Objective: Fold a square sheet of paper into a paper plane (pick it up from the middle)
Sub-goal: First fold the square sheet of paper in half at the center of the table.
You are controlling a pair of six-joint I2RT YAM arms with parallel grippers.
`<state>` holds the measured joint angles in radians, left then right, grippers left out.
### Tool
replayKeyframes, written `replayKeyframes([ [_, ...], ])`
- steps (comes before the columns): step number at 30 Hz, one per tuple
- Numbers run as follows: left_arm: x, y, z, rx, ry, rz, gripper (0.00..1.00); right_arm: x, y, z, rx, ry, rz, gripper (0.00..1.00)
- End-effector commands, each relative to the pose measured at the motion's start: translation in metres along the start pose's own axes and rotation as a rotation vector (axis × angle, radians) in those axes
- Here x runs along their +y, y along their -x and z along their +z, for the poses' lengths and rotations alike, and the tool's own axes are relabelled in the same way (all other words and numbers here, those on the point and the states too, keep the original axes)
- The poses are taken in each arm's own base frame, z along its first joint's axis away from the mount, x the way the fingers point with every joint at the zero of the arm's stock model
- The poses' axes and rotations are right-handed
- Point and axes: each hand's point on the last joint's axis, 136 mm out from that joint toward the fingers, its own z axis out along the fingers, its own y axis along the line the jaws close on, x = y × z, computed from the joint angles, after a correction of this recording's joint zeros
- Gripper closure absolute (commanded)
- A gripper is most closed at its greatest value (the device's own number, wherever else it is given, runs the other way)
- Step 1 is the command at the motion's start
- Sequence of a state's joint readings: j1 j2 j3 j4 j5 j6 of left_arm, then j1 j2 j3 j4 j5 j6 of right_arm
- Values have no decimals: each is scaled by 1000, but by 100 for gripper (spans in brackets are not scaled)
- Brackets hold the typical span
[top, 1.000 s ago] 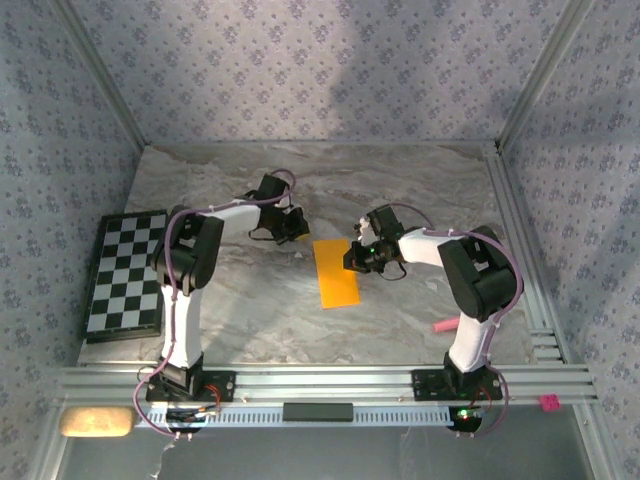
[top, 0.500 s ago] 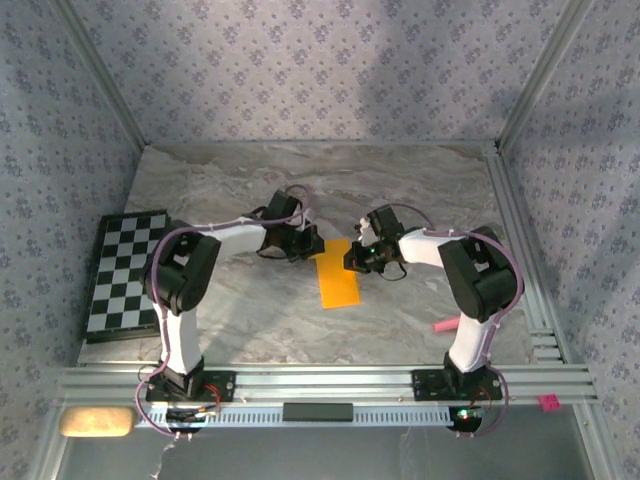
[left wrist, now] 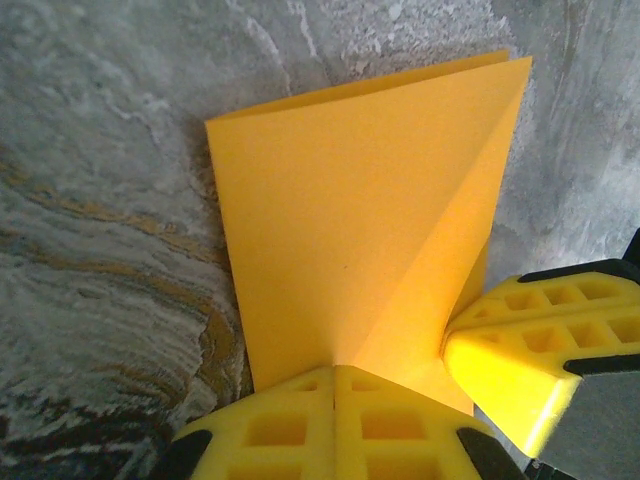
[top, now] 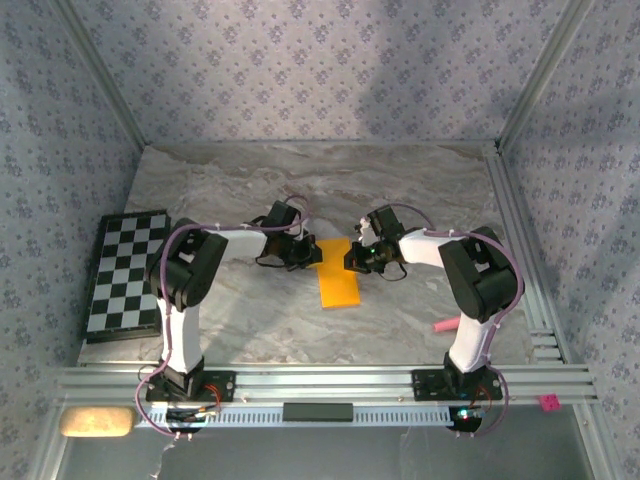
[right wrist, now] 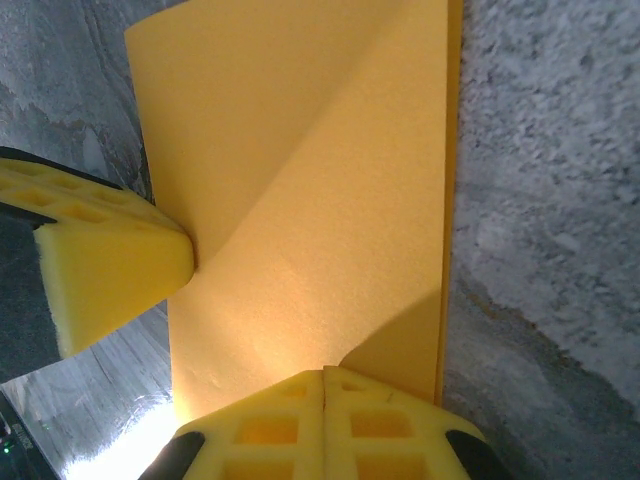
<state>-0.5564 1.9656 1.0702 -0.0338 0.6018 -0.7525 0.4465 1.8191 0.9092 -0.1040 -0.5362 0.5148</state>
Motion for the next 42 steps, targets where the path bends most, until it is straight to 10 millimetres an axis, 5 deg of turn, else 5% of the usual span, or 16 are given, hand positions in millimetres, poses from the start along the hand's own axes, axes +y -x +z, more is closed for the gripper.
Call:
replayKeyframes([
  [1, 7, -1, -6, -13, 49, 2, 96, -74, -66, 8, 180, -275, 141, 100],
  [6, -27, 1, -22, -36, -13, 33, 93, -73, -65, 7, 177, -277, 139, 100],
  [11, -38, -10, -24, -10, -39, 39, 93, -73, -64, 7, 176, -277, 141, 100],
  [27, 8, -54, 1, 86, 90, 26, 94, -76, -69, 6, 177, -277, 150, 100],
  [35, -26, -45, -24, 35, 69, 83, 91, -71, -65, 5, 161, -257, 155, 100],
  [42, -55, -72, -17, 81, -11, 104, 91, -72, -66, 4, 162, -261, 157, 100],
])
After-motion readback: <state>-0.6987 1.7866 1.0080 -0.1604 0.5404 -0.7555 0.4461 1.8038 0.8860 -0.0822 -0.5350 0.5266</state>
